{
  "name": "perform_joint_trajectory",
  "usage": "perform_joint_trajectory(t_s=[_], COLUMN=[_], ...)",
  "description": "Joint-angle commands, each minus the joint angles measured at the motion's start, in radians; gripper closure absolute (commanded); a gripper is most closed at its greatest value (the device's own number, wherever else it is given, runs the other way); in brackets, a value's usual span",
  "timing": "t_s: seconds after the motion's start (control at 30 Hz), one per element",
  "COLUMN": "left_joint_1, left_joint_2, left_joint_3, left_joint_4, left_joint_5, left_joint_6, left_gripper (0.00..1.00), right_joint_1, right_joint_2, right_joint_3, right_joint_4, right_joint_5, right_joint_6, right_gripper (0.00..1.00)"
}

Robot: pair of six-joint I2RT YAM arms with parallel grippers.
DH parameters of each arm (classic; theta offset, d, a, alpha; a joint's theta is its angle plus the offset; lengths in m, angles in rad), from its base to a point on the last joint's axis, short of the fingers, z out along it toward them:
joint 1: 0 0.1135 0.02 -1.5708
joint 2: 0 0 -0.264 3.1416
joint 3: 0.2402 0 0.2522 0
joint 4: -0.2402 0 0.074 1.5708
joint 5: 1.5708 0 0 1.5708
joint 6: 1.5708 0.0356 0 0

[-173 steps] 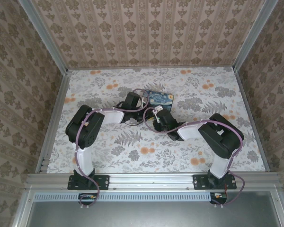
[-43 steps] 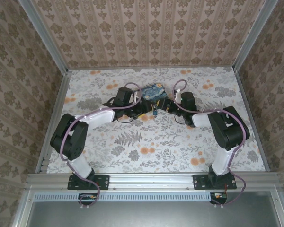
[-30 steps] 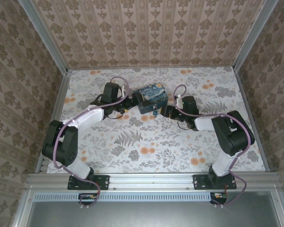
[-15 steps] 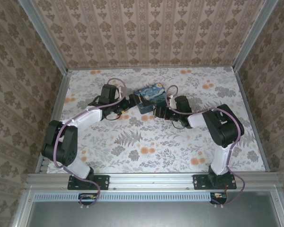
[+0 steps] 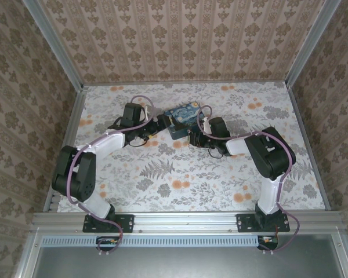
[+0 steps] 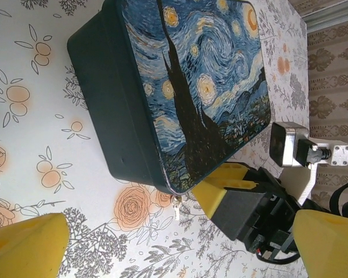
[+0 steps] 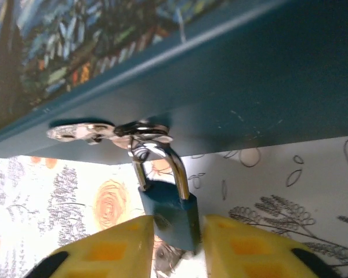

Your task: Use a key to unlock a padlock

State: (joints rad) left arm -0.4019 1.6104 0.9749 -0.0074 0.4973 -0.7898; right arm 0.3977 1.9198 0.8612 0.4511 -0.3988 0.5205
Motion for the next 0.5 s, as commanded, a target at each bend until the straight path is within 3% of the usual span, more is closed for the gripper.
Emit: perform_joint_trajectory(t_s=[0.0,0.17,0.47], left_joint_1=[0.008,0.009,0.005], left_joint_2=[0.016,0.014,0.011], left_joint_3=[0.002,0.005,0.027], left_joint_4=[0.015,0.016,-0.019], left_joint_5=[0.02,0.022,0.006], left_joint_6=[-0.003,-0.002,0.043], left_gripper=[0.0,0.0,0.0], right_joint_1=[0.005,-0.005,-0.025], right_joint_2=[0.027,0.012,-0.025], right_joint_3=[0.021,0.013,-0.017], right_joint_4=[-0.051,-0.053,-0.029], right_joint_5=[0.046,0.044,0.009], right_joint_6=[-0.008,-0.008,0.011], right_gripper=[0.81,0.95,0.99])
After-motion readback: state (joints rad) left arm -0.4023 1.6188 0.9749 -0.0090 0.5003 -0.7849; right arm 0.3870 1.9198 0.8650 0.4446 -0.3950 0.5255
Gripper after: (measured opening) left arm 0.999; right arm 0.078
